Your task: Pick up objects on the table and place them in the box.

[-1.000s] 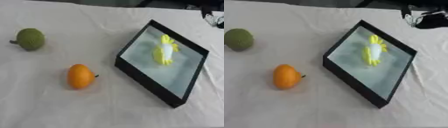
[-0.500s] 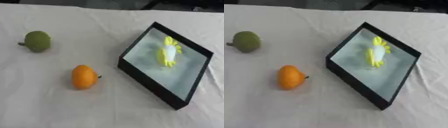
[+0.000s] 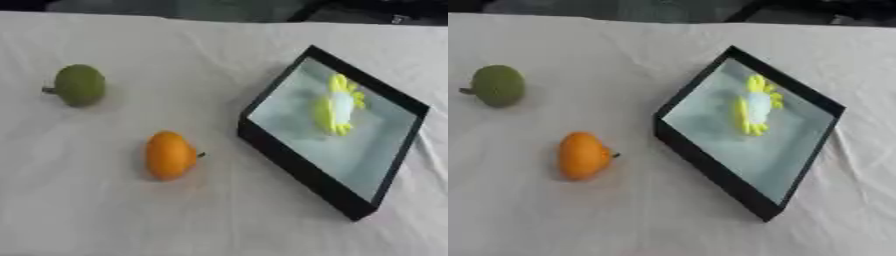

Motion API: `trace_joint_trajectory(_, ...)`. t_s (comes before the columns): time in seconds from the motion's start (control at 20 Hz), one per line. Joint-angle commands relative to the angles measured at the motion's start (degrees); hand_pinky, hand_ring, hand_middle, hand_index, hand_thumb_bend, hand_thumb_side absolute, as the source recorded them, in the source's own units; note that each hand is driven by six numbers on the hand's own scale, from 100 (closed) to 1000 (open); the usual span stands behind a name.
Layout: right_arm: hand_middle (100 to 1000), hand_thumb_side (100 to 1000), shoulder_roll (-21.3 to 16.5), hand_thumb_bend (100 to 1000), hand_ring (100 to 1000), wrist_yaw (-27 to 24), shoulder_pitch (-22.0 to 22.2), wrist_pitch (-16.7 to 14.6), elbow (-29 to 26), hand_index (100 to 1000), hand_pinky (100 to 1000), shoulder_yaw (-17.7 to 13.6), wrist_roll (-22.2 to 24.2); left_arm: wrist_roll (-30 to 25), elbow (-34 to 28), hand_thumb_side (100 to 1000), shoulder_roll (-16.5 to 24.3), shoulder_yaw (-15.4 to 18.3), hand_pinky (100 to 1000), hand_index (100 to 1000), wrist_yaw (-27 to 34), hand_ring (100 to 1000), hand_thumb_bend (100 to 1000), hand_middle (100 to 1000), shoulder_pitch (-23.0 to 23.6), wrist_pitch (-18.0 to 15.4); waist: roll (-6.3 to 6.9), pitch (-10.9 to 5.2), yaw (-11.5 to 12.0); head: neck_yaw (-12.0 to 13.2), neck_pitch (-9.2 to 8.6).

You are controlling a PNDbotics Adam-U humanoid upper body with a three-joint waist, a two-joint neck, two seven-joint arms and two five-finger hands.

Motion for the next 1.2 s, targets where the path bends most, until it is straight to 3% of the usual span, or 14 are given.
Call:
trace_joint_trajectory(0.05,752,272,1.6,100,847,-1.6,-2.0,1.5,2.3,824,948,-0.1,0.1,-5.4,-0.9,699,6.1,-1.8,761,861,0.8,700,100,776,-1.2,0.4,0.23,-1.36,0.0,-0.2,0.19)
trace_joint_trajectory(0.4,747,318,5.1,100,842,-2.0,-3.6,3.0,6.9,815,949,0.0,0.1,-14.6,-0.9,765,12.8,-6.8,775,887,6.8,723,100,800,-4.9,0.8,0.67,-1.38,0.1,-0.2,0.19)
trace_joint_trajectory(0.55,745,318,5.5,100,840,-1.6,-3.7,2.9,7.6,814,948,0.1,0.1,-16.9,-0.9,802,14.0,-8.1,782,897,8.0,735,100,811,-6.7,0.5,0.7,-1.42,0.0,-0.1,0.19)
trace_joint_trajectory(0.8,742,339,6.4,100,838,-0.5,-3.8,2.8,8.6,812,947,0.4,0.4,-22.8,-0.9,785,14.6,-12.3,805,898,8.4,758,100,824,-11.9,0.5,0.67,-1.38,0.0,0.3,0.19)
trace_joint_trajectory(0.85,741,300,6.6,100,837,-0.4,-3.7,2.8,8.7,811,948,0.5,0.5,-23.8,-0.9,781,14.5,-12.9,807,895,8.6,758,100,823,-12.6,0.5,0.68,-1.35,0.0,0.4,0.19)
trace_joint_trajectory(0.9,741,349,6.7,100,837,-0.2,-3.7,2.8,8.9,811,948,0.5,0.5,-24.7,-0.9,753,14.2,-13.4,808,894,8.7,760,100,826,-13.2,0.5,0.69,-1.32,0.0,0.4,0.19)
trace_joint_trajectory(1.05,738,366,7.0,100,835,0.1,-3.5,2.8,9.3,809,947,0.6,0.8,-27.0,-0.9,618,13.9,-14.3,846,892,7.9,793,100,842,-14.6,0.7,0.66,-1.21,0.0,0.4,0.19)
trace_joint_trajectory(1.2,734,378,7.0,100,831,0.5,-3.1,2.7,9.6,804,947,0.7,1.2,-27.5,-0.9,477,14.1,-14.4,910,908,4.0,841,277,856,-14.5,1.5,0.64,-1.08,0.0,0.5,0.19)
